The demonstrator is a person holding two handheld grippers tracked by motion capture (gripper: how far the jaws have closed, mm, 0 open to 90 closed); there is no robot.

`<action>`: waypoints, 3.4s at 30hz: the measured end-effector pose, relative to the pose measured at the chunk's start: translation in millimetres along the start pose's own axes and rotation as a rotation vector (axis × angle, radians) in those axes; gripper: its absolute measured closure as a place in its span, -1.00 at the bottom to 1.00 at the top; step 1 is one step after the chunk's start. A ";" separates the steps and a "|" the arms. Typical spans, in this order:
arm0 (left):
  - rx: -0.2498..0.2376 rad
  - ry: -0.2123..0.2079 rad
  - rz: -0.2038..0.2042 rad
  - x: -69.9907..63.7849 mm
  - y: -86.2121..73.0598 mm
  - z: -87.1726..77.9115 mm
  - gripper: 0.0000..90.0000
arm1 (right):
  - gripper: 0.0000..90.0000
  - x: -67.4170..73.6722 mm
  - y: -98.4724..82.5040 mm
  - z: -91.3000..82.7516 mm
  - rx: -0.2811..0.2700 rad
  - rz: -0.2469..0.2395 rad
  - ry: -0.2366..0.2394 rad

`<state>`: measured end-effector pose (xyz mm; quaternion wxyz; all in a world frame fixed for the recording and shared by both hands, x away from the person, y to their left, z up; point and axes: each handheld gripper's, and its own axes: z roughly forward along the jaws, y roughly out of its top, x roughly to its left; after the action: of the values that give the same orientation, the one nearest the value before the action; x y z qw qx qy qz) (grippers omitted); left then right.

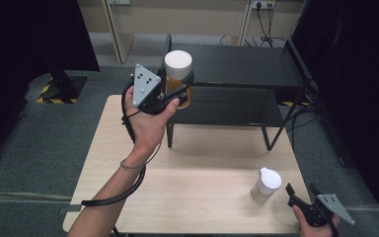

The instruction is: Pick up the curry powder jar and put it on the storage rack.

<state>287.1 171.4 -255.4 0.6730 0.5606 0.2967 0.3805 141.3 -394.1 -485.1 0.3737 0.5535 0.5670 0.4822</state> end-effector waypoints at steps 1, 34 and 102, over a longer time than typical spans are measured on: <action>-0.002 0.001 0.000 0.1 1.3 0.7 -0.23 | -0.71 -0.1 0.0 0.0 0.000 0.000 0.000; -0.015 0.044 -0.007 8.7 28.2 42.9 -0.23 | -0.71 -1.3 -0.3 -0.2 -0.002 0.006 0.003; 0.071 0.154 -0.043 21.1 10.4 81.5 -0.70 | -0.71 0.1 -0.1 0.0 0.000 -0.012 0.005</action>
<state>363.8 147.0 -228.8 0.6360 0.5466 0.3729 0.3971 141.3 -394.0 -485.2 0.3750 0.5489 0.5713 0.4814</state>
